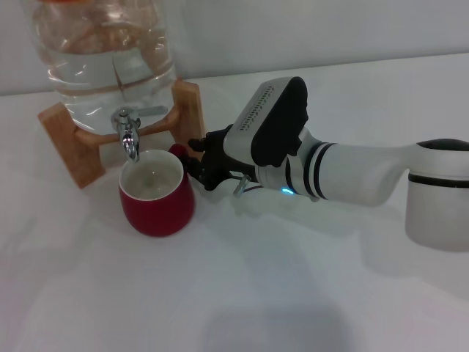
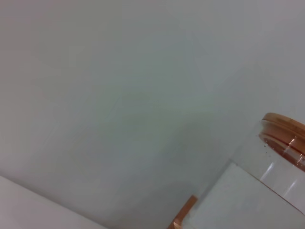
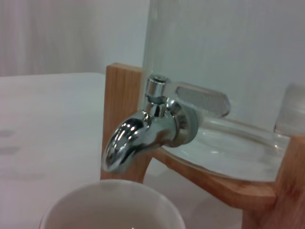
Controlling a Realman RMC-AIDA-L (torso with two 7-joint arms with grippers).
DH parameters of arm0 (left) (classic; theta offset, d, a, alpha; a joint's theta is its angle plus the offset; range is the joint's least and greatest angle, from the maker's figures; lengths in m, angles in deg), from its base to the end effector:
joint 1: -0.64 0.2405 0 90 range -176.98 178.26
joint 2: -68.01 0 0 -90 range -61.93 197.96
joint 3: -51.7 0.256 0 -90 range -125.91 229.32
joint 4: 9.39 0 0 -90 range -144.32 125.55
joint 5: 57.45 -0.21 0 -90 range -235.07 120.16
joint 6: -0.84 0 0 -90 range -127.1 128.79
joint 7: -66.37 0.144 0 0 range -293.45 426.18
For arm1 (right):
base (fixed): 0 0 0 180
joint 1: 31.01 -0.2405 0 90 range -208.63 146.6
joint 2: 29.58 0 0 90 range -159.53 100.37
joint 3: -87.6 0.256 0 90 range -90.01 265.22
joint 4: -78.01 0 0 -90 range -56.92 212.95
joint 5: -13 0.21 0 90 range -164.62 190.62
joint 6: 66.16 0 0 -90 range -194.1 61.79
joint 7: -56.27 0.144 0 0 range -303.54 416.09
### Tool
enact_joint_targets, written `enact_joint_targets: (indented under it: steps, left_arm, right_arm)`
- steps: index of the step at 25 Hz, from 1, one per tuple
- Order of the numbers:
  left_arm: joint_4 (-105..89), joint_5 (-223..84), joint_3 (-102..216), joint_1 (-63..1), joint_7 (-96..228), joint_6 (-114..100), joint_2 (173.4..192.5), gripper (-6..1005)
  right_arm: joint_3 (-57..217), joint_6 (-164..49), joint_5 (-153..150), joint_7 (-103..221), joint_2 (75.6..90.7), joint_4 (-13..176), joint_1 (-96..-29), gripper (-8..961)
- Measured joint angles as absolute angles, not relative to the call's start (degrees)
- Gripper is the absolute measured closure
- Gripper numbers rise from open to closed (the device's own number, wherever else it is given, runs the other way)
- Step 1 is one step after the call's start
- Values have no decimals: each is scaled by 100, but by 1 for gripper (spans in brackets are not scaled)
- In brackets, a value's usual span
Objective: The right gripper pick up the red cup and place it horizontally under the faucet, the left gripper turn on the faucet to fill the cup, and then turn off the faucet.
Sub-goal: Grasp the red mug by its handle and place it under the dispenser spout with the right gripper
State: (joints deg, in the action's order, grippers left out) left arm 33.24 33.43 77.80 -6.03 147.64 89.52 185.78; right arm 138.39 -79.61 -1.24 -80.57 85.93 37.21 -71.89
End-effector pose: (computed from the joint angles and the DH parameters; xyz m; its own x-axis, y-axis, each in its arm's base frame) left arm -0.3705 0.2382 0.1089 0.1819 0.3294 0.9265 0.9389 -0.3382 -0.0641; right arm 0.1618 0.3927 -0.1250 0.9310 -0.1529 -0.3314 -0.3262 -0.7558 -0.5677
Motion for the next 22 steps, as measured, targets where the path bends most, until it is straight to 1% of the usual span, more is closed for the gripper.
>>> enact_joint_targets:
  steps: [10, 16, 20, 22]
  left_arm:
    - [3324, 3343, 7780, -604, 14766, 8952, 18578, 199]
    - [3324, 3343, 7780, -597, 14767, 8955, 18579, 199]
    - [3324, 3343, 7780, -586, 14767, 8960, 18579, 199]
    - [3324, 3343, 7780, -585, 14767, 8961, 18578, 199]
  right_arm:
    - [13837, -7969, -124, -8037, 8567, 3690, -7112, 698]
    - [13866, -7969, -124, -8025, 8524, 3568, -6957, 699]
    - [13881, -7965, -125, -8025, 8430, 3419, -6816, 699]
    - [13876, -7969, -129, -8012, 8348, 3281, -6706, 699]
